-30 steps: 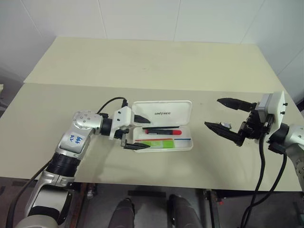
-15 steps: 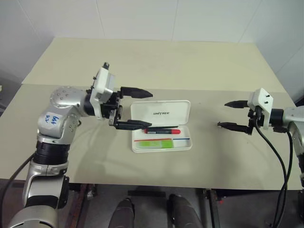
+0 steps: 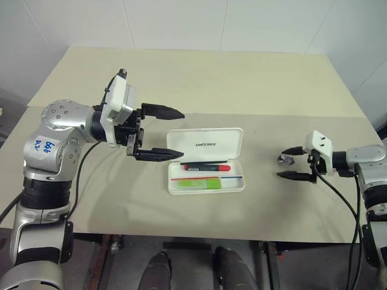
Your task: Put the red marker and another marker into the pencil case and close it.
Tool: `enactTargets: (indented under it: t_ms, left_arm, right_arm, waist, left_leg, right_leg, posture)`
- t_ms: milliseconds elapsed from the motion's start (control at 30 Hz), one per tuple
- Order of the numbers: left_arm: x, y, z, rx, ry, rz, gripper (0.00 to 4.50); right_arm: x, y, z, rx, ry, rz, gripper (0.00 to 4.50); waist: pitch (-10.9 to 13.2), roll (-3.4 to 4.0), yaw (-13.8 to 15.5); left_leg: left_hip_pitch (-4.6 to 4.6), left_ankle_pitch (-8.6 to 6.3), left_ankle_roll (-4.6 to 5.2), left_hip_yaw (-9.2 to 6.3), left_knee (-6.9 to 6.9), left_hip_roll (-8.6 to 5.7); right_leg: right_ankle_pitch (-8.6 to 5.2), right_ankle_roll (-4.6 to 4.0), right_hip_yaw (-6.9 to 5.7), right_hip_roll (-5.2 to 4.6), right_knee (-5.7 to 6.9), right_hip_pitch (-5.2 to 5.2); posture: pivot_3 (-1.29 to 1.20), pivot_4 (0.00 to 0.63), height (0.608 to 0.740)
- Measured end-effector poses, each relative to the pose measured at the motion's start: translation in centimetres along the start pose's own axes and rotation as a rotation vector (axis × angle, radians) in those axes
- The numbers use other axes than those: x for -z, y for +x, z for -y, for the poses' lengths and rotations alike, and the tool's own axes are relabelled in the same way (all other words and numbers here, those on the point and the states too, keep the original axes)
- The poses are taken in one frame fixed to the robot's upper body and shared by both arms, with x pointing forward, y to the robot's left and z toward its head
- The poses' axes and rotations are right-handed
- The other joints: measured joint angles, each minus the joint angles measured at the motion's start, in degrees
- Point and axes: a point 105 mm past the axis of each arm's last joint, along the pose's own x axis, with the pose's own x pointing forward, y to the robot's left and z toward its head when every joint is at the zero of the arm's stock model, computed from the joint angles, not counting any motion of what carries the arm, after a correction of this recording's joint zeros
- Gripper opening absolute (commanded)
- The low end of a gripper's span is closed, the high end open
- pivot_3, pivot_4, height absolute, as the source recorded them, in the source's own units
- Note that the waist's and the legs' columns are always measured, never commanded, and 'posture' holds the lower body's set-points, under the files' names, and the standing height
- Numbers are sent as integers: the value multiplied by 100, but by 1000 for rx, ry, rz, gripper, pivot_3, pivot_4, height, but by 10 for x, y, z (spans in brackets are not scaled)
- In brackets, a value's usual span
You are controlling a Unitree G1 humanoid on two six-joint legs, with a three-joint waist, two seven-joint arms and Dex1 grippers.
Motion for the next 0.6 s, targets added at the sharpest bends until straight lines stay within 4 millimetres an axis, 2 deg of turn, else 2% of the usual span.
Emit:
enactTargets:
  t_ms: [100,433,600]
  left_arm:
    - [6,-1,2,-2,-21,-3,4500]
    - [5,-1,2,-3,-1,3,4500]
    - [5,-2,0,-9,18,5,4500]
  right_arm:
    - [1,1,1,1,8,2,3887]
    - [3,3,0,-6,28,16,419]
    - [1,3,-1,-12,30,21,379]
  waist:
    - [0,0,-3]
    - [0,0,-27]
    - [0,0,-32]
  left_leg:
    - [2,2,-3,-1,2,0]
    - [13,15,-9,-1,13,0]
    - [13,15,-9,-2,10,0]
  right_leg:
    - [0,0,0,0,7,0]
    - [4,0,0,0,20,10]
    - [3,0,0,0,25,8]
  posture:
    - [0,150,740]
    - [0,150,740]
    - [0,150,740]
